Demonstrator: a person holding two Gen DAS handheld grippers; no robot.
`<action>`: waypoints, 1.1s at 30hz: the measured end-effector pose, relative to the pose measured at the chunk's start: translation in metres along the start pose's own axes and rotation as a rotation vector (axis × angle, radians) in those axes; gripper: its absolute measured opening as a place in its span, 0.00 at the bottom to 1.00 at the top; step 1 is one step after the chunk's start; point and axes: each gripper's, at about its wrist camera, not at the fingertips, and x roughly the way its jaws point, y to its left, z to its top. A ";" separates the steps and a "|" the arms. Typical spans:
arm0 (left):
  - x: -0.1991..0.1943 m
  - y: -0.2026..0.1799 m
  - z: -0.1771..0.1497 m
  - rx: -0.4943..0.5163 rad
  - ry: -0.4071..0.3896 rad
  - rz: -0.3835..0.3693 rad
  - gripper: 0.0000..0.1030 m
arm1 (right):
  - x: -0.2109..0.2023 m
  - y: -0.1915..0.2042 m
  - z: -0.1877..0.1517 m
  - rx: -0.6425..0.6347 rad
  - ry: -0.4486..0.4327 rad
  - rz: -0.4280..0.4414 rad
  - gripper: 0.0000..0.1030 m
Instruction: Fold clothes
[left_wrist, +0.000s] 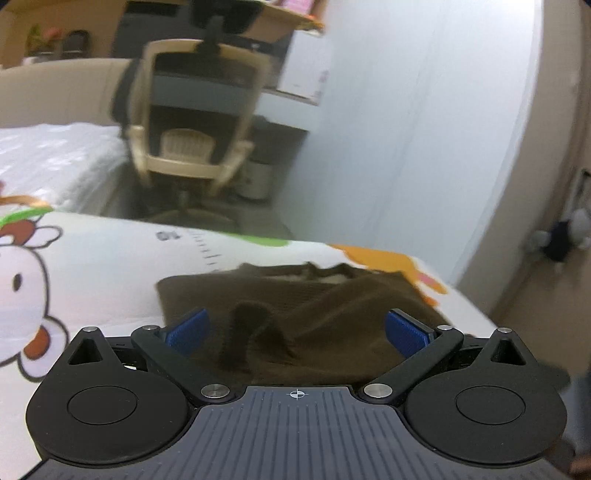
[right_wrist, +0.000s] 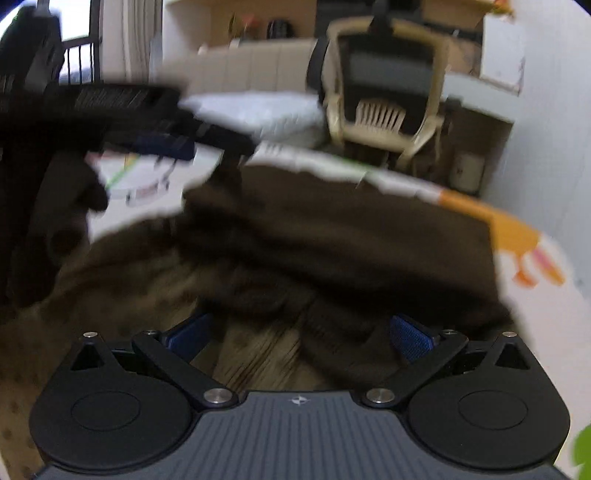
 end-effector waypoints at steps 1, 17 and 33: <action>0.004 0.004 -0.003 -0.026 0.006 0.019 1.00 | 0.006 0.005 -0.002 -0.015 0.016 -0.010 1.00; 0.012 0.036 -0.037 -0.221 -0.016 0.106 1.00 | 0.003 0.008 -0.006 0.010 -0.019 -0.022 1.00; -0.006 0.014 -0.033 -0.093 -0.030 0.129 1.00 | 0.006 0.007 -0.006 0.010 -0.020 -0.022 1.00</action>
